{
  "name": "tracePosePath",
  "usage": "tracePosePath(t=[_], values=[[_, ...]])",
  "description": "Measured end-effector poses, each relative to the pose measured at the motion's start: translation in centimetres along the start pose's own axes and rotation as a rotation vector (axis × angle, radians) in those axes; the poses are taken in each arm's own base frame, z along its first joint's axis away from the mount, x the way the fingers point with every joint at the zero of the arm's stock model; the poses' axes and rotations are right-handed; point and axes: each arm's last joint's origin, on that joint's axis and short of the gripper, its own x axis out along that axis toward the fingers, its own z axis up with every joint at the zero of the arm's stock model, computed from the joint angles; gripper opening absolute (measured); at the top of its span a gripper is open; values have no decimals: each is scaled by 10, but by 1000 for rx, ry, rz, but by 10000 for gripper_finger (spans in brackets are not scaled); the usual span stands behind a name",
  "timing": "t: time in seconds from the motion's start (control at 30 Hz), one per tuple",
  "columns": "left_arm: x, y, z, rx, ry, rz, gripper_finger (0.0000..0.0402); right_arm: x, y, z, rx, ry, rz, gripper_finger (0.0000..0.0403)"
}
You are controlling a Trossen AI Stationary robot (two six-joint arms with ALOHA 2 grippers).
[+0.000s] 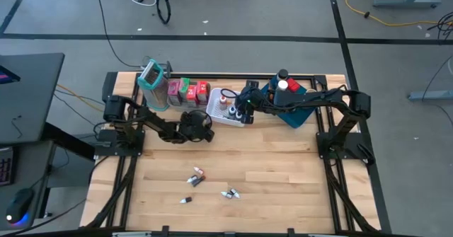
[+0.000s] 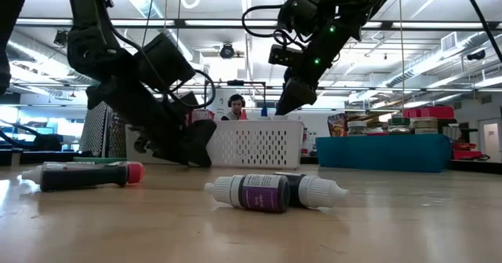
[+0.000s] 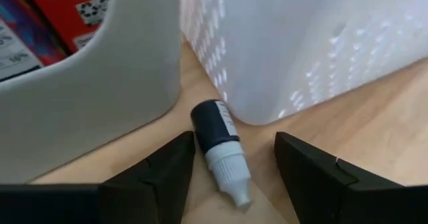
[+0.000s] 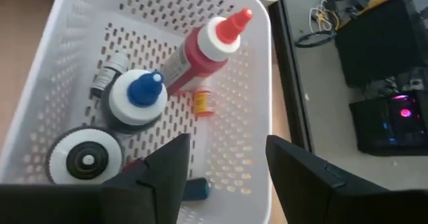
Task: Pick & Place Kitchen Items
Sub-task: Put the top small purple food coloring bottle into the white bin
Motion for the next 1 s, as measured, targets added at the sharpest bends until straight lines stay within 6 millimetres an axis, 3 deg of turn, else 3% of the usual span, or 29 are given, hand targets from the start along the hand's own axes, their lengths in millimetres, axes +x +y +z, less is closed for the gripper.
tracePosePath(t=[0.17, 0.47, 0.63, 0.77, 1.0], values=[[0, 2, -3, -22, 25, 18, 187, 0, 1, 0, 2, -11, 24, 207], [-1, 3, -6, -3, 43, 26, 83, 0, -2, -1, 48, 25, -61, 207], [-10, 0, 0, 13, 51, -20, 79, -1, -5, -4, 92, 89, -187, 207], [-31, -1, 16, 20, 79, -105, 79, -1, -4, -6, 144, 107, -189, 207], [-85, 8, 51, -27, -6, -138, 79, -1, -3, -6, 194, 106, -182, 207]])
